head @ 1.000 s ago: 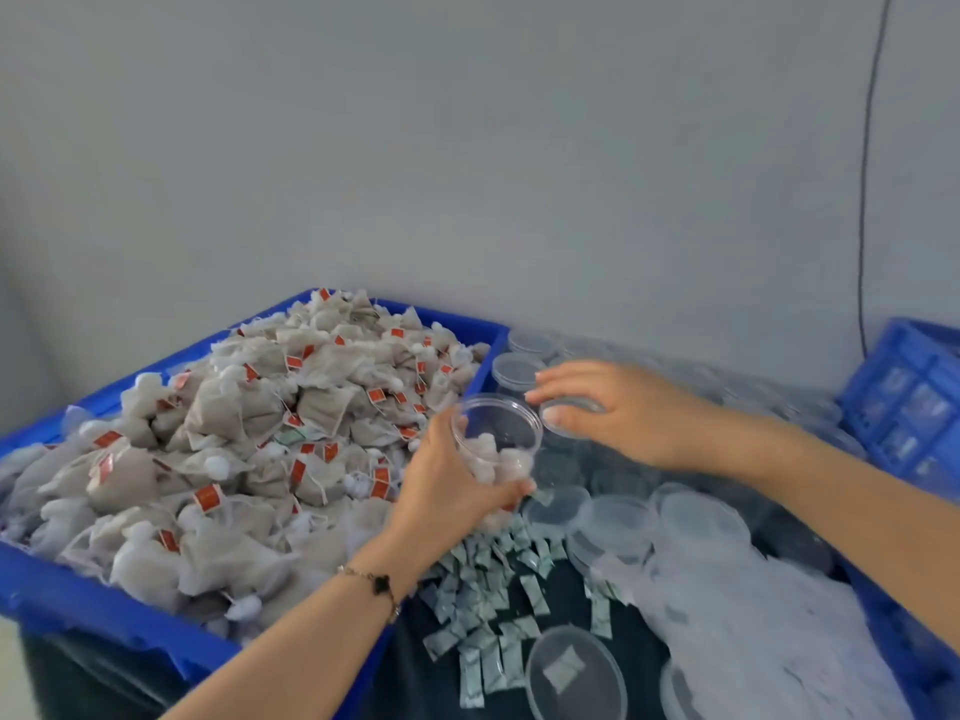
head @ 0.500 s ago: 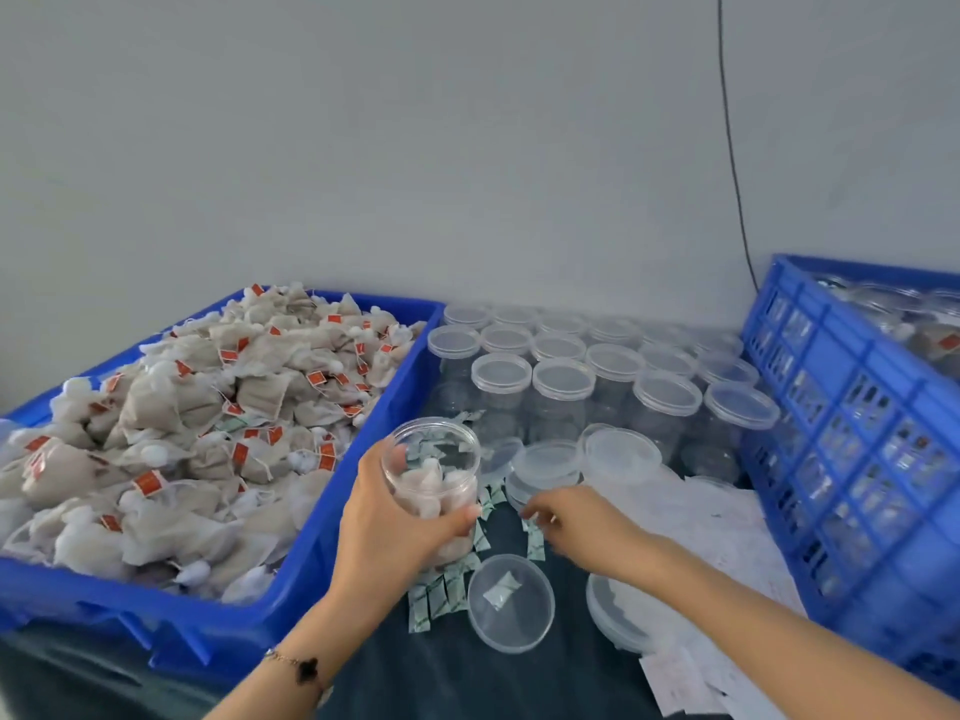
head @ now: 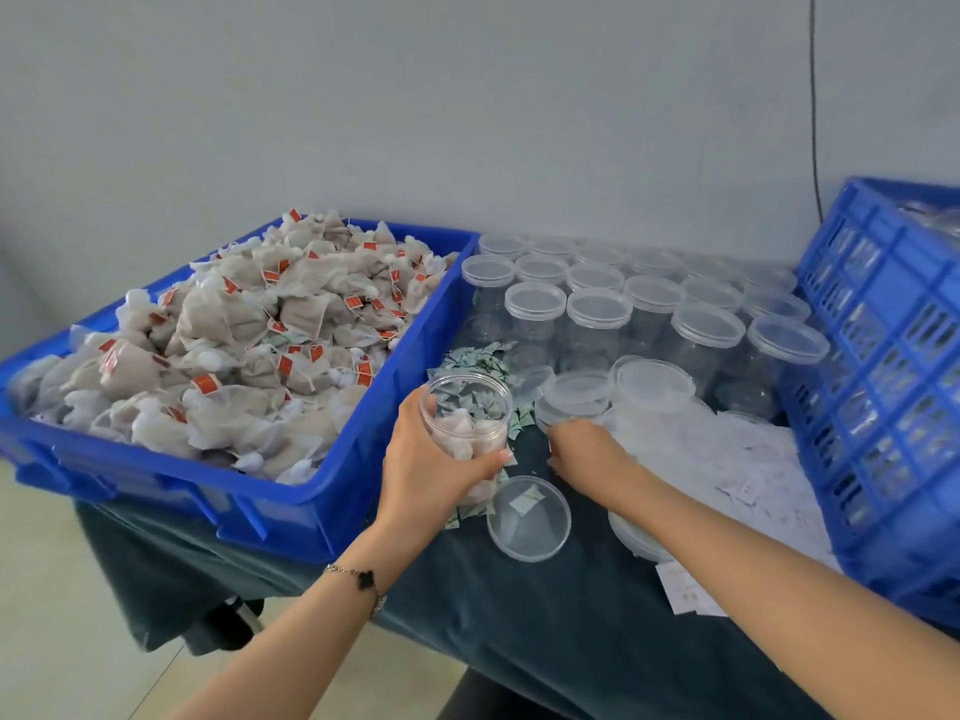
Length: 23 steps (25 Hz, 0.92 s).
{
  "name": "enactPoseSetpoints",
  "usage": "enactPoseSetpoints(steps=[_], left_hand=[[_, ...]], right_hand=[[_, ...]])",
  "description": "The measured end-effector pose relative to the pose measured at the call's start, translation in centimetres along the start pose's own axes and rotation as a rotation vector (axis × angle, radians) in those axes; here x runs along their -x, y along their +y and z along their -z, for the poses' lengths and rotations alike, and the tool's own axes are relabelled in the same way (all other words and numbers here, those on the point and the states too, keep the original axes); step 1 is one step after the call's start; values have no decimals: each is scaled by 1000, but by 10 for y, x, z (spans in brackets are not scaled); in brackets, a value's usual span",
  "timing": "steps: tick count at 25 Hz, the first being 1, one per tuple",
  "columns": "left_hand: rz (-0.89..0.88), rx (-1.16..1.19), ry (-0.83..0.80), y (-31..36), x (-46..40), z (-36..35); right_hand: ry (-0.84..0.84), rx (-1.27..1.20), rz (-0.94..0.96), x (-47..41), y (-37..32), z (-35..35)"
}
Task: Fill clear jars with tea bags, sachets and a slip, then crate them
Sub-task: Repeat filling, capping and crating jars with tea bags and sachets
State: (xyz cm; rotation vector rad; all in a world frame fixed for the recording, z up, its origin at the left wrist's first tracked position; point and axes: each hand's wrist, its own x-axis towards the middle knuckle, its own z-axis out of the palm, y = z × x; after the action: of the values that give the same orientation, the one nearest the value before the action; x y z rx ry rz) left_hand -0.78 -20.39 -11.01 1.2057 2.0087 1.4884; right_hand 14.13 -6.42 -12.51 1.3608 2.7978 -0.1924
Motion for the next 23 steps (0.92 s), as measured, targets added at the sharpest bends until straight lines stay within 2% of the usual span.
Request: enactPoseSetpoints(steps=[4, 7, 9, 10, 11, 13, 14, 18, 20, 23], left_hand=[[-45, -39, -52, 13, 8, -10], [-79, -72, -108, 19, 14, -11], [-96, -82, -142, 26, 16, -13], [-100, -82, -158, 31, 17, -15], [-107, -75, -176, 36, 18, -18], [-129, -39, -214, 48, 20, -30], [-135, -20, -234, 55, 22, -38], [-134, 49, -281, 70, 27, -66], [-131, 86, -311, 75, 29, -83], [-134, 113, -355, 82, 33, -105]], right_hand=[[52, -134, -58, 14, -8, 12], [287, -378, -56, 34, -8, 45], [592, -550, 71, 58, -8, 74], [686, -554, 192, 72, -10, 88], [710, -500, 304, 85, -9, 98], [660, -323, 402, 107, -2, 107], [645, -280, 362, 116, 9, 109], [622, -389, -36, 138, 78, 115], [435, -309, -290, 145, 111, 98], [110, -265, -422, 160, 125, 43]])
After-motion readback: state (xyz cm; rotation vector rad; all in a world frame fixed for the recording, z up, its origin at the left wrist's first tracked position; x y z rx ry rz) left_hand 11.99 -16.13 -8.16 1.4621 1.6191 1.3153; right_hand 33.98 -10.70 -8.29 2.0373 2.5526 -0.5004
